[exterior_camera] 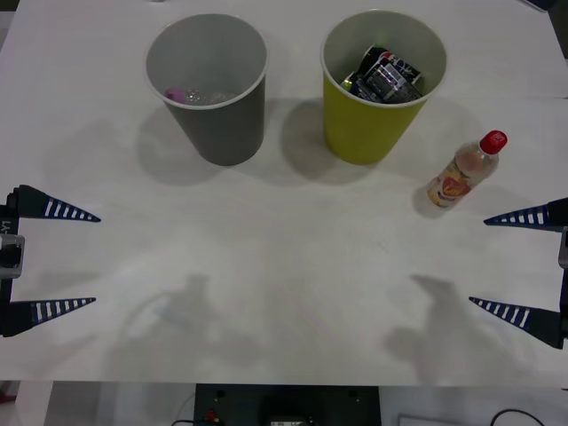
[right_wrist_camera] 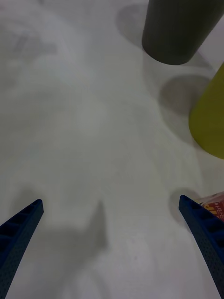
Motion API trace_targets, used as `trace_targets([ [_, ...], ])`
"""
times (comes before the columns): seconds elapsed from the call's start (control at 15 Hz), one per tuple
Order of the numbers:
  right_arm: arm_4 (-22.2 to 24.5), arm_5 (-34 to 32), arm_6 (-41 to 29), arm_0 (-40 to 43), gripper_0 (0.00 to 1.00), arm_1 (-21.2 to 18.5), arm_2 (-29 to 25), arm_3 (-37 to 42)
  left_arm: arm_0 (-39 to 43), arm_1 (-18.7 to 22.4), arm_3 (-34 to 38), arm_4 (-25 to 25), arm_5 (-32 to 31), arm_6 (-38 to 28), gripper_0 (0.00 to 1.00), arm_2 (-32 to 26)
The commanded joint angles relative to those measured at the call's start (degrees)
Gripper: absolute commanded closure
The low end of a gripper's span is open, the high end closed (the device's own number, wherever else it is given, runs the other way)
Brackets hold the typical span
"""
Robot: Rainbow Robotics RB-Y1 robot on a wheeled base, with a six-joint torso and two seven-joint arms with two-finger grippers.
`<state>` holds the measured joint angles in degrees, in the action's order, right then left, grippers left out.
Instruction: Put the can into the green bin and the plastic bottle into the gray bin
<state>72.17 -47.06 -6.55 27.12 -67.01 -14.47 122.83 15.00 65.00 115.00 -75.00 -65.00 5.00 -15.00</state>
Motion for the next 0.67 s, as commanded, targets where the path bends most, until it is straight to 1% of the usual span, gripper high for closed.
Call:
trace_targets([
  [0.07,-0.01,5.31,-1.18,3.38,0.00,-0.76,0.23,2.06,0.00,0.00,0.00,0.00,0.00,0.00,0.00,0.00],
  [0.2,-0.36,11.90,-2.24,6.02,0.00,-2.08,2.17,3.55,0.00,0.00,0.00,0.00,0.00,0.00,0.00,0.00],
  [0.4,-2.64,23.68,-3.12,8.83,0.00,-4.98,7.35,5.66,0.00,0.00,0.00,0.00,0.00,0.00,0.00,0.00],
  [0.53,-5.11,29.04,-3.65,9.01,0.00,-6.21,10.60,5.93,0.00,0.00,0.00,0.00,0.00,0.00,0.00,0.00],
  [0.67,-8.62,34.58,-4.08,9.01,0.00,-7.44,13.94,6.01,0.00,0.00,0.00,0.00,0.00,0.00,0.00,0.00],
])
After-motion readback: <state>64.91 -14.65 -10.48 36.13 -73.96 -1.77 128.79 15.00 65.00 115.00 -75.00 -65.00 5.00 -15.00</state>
